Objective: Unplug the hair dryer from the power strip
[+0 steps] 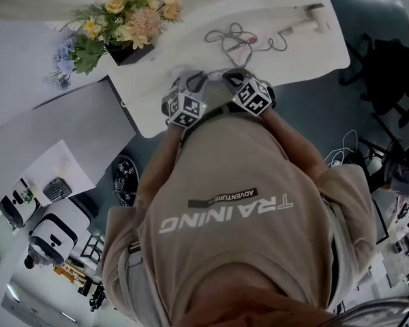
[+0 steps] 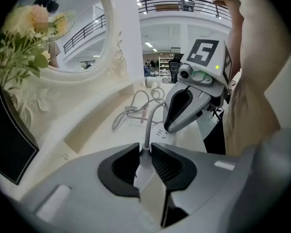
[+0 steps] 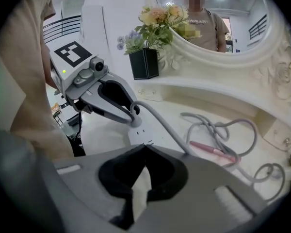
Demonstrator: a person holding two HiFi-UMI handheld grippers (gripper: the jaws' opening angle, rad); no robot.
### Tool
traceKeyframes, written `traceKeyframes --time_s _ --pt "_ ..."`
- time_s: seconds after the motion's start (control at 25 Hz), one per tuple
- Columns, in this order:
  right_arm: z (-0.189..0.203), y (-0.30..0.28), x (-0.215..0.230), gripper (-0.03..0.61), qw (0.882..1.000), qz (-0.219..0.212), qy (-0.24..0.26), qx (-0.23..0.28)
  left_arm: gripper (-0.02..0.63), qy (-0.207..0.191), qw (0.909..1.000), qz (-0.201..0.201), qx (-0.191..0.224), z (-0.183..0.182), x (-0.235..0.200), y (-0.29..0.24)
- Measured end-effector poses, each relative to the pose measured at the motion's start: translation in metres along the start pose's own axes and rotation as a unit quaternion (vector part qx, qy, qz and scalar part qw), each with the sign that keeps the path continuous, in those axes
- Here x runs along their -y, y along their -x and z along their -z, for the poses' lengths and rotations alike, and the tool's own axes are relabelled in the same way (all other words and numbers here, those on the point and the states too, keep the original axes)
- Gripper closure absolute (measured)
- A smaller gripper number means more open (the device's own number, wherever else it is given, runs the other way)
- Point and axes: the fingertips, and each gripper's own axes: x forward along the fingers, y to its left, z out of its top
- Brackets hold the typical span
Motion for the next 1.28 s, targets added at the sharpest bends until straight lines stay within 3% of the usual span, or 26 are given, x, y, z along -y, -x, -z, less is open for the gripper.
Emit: traceKeyframes --time_s 0.2,0.48,0.72,0.96,1.28 --pt "0.000 -0.001 0.001 0.574 1.000 -0.012 -0.003 -0.006 0.537 -0.006 1.0000 0.001 -0.005 -0.001 0.000 0.000" --pt "0.000 -0.003 0.001 0.574 0.999 -0.019 -0.013 -0.022 0.557 -0.054 0.9985 -0.002 -0.005 -0.001 0.003 0.001" --pt "0.003 -0.002 -0.002 0.574 0.999 -0.018 -0.019 -0.026 0.558 0.000 0.9999 -0.002 0.017 -0.006 0.001 0.009" --pt "0.001 -0.001 0.000 0.574 0.999 -0.010 -0.028 -0.017 0.558 0.007 0.9992 -0.003 0.038 -0.022 0.001 0.017" --pt "-0.034 0.041 -0.004 0.574 0.995 -0.012 -0.056 0.081 0.558 0.020 0.9979 -0.001 0.061 -0.040 0.001 0.027"
